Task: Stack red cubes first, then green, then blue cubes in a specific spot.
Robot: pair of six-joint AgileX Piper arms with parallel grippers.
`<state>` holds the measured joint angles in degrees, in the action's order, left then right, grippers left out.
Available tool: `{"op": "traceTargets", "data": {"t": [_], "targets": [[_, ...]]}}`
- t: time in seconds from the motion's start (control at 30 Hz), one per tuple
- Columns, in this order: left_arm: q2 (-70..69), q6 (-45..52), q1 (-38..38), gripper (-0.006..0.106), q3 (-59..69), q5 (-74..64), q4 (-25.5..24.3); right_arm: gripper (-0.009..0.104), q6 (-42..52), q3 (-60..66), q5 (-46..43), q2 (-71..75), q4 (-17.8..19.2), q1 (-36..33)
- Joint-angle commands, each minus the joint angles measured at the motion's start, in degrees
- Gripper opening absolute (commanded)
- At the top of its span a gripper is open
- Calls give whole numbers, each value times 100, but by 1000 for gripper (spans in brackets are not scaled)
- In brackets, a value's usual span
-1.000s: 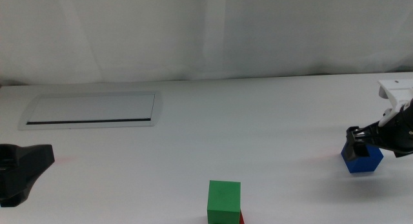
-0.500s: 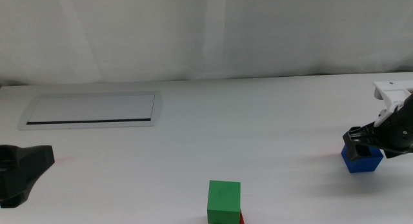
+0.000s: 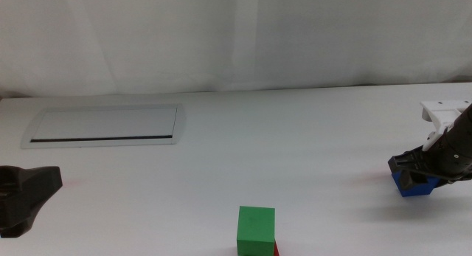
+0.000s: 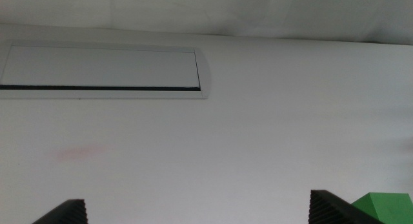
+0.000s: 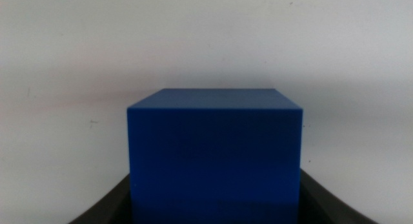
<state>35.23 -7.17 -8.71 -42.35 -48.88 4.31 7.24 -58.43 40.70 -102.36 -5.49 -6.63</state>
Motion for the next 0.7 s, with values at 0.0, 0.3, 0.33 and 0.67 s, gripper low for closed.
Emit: {"op": "traceTargets", "data": {"t": [0.0, 0.3, 0.33, 0.67], "targets": [[-21, 7, -59, 85, 27, 36, 57, -2, 27, -34, 17, -17, 63, -29], [-21, 7, -59, 85, 27, 36, 57, -3, -882, -942, 1308, 1535, -30, -455], [-21, 7, -59, 85, 27, 36, 57, -3, -1184, -1112, 1504, 1636, 43, -588], [-21, 7, -59, 85, 27, -107, 57, -3, -3958, -2458, 3247, 1864, 1628, -2993]]}}
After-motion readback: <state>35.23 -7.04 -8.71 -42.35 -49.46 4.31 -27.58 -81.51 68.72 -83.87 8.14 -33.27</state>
